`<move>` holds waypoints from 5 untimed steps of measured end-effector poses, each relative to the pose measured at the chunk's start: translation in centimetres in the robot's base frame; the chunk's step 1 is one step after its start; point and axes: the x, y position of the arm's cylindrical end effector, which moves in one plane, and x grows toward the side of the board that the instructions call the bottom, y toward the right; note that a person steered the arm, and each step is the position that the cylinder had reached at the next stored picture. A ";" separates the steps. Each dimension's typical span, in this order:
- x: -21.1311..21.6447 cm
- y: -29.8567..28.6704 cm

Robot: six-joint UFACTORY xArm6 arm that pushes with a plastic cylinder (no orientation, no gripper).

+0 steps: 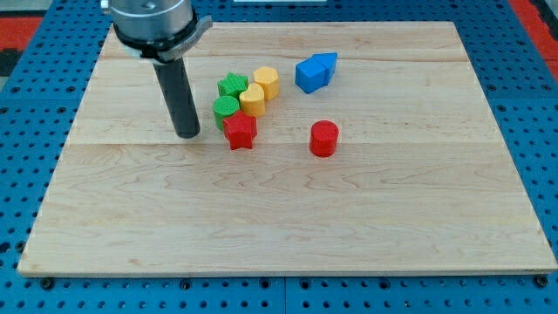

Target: Move the green blocks towards the top

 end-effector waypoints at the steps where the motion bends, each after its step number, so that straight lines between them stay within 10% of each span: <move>1: -0.4 5.7; 5: 1.1 12.4</move>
